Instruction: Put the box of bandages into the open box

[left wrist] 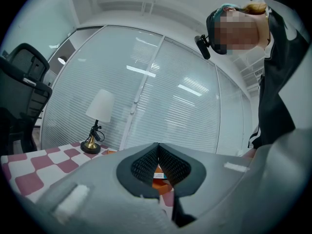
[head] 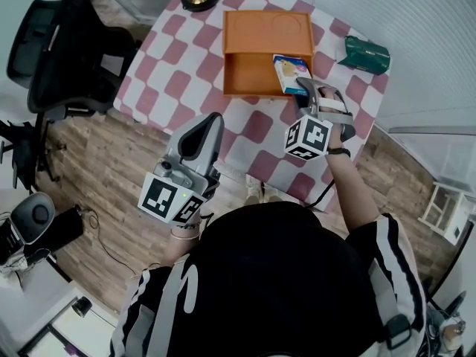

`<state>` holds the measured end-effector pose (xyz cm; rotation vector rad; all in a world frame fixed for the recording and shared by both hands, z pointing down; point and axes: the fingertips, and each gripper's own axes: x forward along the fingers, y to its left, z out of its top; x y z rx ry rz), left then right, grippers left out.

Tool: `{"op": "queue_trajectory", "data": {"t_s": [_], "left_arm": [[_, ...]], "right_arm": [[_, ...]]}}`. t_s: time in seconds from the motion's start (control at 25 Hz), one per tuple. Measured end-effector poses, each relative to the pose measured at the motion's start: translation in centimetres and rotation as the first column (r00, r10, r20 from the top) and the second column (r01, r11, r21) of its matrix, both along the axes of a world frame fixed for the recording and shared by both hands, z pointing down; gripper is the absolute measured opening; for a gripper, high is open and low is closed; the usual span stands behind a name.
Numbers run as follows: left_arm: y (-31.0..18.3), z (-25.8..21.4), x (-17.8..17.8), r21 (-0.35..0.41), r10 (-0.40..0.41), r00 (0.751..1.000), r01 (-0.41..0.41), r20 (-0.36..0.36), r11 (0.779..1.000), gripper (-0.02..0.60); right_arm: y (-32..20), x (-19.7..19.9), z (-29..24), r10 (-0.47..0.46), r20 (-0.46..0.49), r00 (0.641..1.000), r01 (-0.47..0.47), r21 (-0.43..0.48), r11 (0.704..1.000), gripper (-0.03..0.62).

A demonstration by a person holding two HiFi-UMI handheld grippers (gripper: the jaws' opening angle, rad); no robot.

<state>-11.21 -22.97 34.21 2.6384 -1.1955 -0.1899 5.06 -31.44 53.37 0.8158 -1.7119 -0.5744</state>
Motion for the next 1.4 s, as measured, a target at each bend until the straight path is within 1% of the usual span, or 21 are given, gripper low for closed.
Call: {"op": "queue_trajectory", "data": {"t_s": [0.2, 0.36, 0.88, 1.0, 1.12, 1.24, 1.4], "left_arm": [[0.5, -0.3, 0.1, 0.014, -0.004, 1.0, 0.004, 0.001, 1.0, 0.0], [0.4, -0.5, -0.2, 0.014, -0.009, 1.0, 0.009, 0.002, 1.0, 0.0], [0.6, -0.4, -0.1, 0.01, -0.011, 1.0, 0.011, 0.007, 1.0, 0.0], [0.6, -0.4, 0.0, 0.007, -0.01, 1.0, 0.01, 0.008, 1.0, 0.0], [0.5, -0.5, 0.0, 0.006, -0.009, 1.0, 0.008, 0.009, 1.0, 0.0], [0.7, -0.7, 0.0, 0.01, -0.008, 1.0, 0.007, 0.011, 1.0, 0.0], [1.1, -0.7, 0.3, 0.013, -0.007, 1.0, 0.006, 0.012, 1.0, 0.0]], "right_arm": [[0.3, 0.0, -0.1, 0.011, 0.036, 0.999, -0.01, -0.01, 1.0, 0.084], [0.2, -0.3, -0.4, 0.012, 0.059, 0.998, -0.01, -0.025, 1.0, 0.118], [0.9, -0.6, -0.7, 0.017, 0.11, 0.994, -0.005, -0.111, 0.994, 0.185], [1.2, -0.8, -0.7, 0.013, 0.111, 0.994, 0.001, -0.123, 0.992, 0.204], [1.3, -0.9, -0.7, 0.013, 0.109, 0.994, 0.002, -0.132, 0.991, 0.207], [1.7, -0.8, -0.7, 0.012, 0.104, 0.995, 0.004, -0.149, 0.989, 0.232], [2.1, -0.6, -0.3, 0.011, 0.098, 0.995, 0.004, -0.153, 0.988, 0.24]]}}
